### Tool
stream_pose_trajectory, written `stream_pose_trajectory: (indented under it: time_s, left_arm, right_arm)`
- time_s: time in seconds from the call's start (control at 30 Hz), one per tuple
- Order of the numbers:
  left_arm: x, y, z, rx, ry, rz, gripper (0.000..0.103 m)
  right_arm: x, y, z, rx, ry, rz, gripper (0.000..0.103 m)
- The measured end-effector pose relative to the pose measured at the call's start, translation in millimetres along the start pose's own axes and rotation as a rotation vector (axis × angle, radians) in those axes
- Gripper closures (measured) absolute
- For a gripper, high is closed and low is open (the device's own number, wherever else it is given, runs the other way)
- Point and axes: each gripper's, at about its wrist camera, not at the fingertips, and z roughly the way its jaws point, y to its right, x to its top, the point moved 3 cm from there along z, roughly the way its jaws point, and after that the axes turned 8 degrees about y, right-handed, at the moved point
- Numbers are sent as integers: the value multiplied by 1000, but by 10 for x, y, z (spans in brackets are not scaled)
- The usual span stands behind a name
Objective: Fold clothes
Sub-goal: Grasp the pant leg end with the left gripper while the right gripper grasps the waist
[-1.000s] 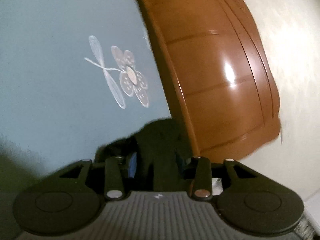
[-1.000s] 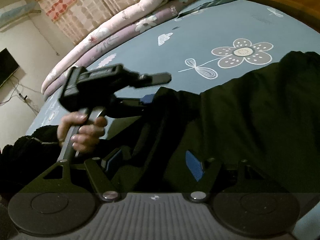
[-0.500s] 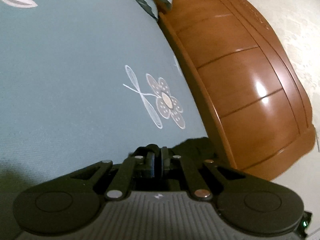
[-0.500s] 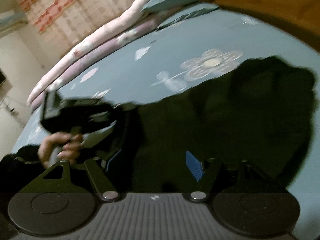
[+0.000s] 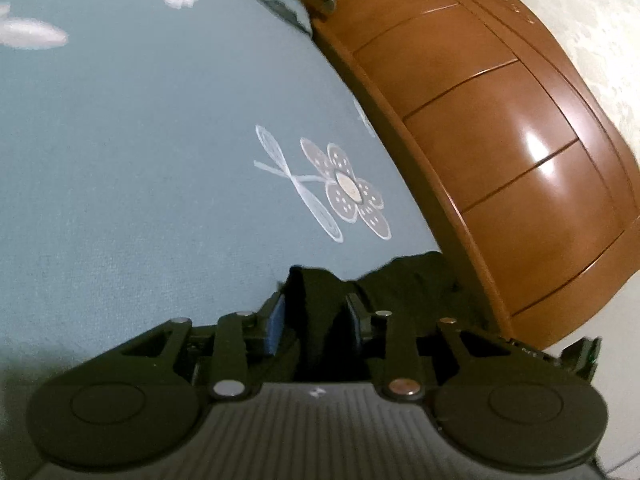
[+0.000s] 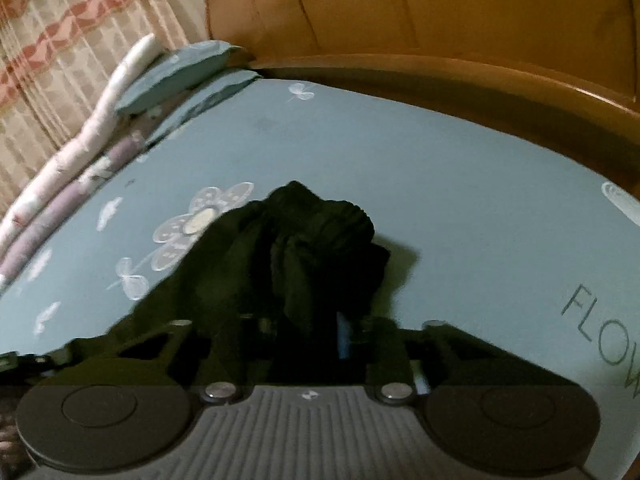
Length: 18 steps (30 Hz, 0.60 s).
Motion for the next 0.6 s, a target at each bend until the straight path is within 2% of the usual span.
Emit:
stream_pose_trajectory:
  time_s: [0.03,0.17,0.27,0.33,0.4,0.5,0.53,0.6]
  left_arm:
    - [-4,3,-13,14,6,7,93]
    - [-26,8,-56,72,20,35,93]
    - [-24,4,-84,76,2,39,93]
    - [14,22,-154,63,3,51,93]
    - [63,73,-229,52,20,71,91]
    - [123,184,-314,24,45,101,87]
    - [122,228,-314,8,43,109,83]
    - [114,312,-305,-23,39,124,80]
  right_arm:
    - [6,-2,16,-13,9,0,82]
    - [-13,108,12,-50,17,67,81]
    - [-9,132,-66,-39,32,92,64]
    - [47,107,-186,-24,69,74,45]
    - [132,134,-246,-22,90,66,37]
    - [194,221,-163,-23,69,89,30]
    - [192,252,-95,-21,57,101,27]
    - [164,328,49,-11,26,147,27]
